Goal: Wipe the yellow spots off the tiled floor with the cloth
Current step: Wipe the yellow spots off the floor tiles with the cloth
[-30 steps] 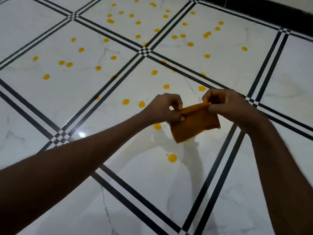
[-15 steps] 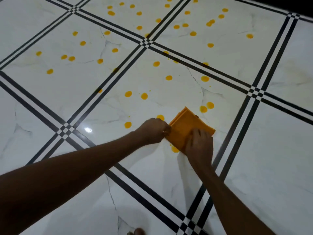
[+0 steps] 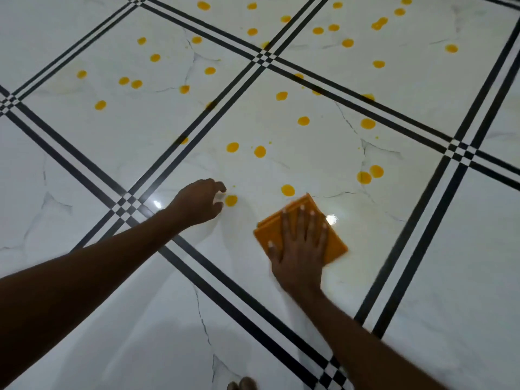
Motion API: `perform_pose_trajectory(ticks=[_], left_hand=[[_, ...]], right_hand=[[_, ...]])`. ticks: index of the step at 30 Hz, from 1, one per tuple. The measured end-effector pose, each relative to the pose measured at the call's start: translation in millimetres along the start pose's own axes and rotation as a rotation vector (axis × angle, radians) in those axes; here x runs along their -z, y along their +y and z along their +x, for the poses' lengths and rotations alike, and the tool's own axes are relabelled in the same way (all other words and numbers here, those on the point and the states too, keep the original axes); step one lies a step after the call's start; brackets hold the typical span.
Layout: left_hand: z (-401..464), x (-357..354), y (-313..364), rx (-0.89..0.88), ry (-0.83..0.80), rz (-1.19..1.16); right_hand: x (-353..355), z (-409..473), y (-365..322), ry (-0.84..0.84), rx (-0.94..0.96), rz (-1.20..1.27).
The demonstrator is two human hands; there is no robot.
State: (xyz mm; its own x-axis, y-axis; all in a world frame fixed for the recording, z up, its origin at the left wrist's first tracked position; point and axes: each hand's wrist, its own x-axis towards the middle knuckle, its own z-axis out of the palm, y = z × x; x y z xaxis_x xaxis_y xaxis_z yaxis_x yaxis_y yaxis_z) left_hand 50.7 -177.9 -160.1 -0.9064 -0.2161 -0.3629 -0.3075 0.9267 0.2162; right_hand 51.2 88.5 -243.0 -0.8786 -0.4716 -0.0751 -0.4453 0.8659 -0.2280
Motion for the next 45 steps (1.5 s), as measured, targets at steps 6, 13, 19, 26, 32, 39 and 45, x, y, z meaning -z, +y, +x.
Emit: perform_pose_trajectory(ticks=[6, 13, 19, 26, 32, 39, 45], left_hand=[[-13.7, -4.1, -44.9, 0.115, -0.088, 0.106], [-21.6, -19.4, -58.0, 0.055, -0.240, 0.235], [-19.8, -18.9, -80.9, 0.108, -0.209, 0.213], [-21.0, -23.0, -90.8, 0.085, -0.194, 0.185], [-23.7, -23.1, -95.5, 0.086, -0.137, 0.117], [-1.3, -8.0, -107.5, 0.143, -0.060, 0.034], [9.9, -9.1, -113.2, 0.230, -0.056, 0.060]], right_hand=[[15.2, 68.8, 58.1, 0.128, -0.306, -0.019], [-2.8, 44.9, -21.9, -0.019, 0.269, -0.042], [8.1, 74.6, -1.1, 0.196, -0.325, -0.018], [-8.9, 91.1, -74.1, -0.060, 0.301, 0.021], [1.7, 78.2, -38.5, 0.165, -0.256, -0.032], [-14.5, 181.2, -93.2, -0.002, 0.340, -0.028], [-4.6, 135.1, -58.2, 0.194, -0.256, -0.021]])
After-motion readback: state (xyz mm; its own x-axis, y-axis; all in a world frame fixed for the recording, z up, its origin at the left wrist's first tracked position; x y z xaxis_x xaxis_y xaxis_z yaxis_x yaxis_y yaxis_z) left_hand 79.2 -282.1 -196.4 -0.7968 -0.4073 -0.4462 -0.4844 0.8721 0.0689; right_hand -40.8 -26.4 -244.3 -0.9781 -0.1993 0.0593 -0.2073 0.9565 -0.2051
